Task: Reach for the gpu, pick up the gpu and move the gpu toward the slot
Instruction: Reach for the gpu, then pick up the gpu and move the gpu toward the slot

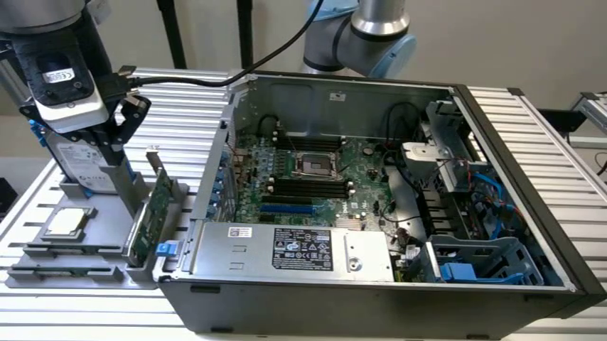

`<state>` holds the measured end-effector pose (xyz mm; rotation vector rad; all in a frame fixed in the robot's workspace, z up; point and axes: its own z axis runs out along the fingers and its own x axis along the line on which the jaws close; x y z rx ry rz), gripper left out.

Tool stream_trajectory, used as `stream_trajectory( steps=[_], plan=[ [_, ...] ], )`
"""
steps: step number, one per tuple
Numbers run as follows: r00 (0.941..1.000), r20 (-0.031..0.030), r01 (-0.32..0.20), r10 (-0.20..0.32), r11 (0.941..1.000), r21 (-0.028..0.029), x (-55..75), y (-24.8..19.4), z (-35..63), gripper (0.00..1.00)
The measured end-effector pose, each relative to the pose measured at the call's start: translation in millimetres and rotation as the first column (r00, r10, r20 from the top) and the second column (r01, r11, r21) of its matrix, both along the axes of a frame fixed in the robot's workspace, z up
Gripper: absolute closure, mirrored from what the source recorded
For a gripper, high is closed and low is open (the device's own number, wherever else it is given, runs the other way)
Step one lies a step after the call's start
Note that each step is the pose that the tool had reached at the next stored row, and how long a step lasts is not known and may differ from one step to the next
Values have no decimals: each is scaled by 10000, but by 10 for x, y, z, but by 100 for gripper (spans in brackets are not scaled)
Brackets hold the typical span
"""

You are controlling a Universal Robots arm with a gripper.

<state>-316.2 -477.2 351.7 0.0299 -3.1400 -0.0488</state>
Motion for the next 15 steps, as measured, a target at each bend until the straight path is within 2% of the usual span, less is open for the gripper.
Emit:
stream_trajectory(
  steps=[15],
  plan=[
    [10000,-9,-1,1,10000,0,0,-1,-1,88]
  ],
)
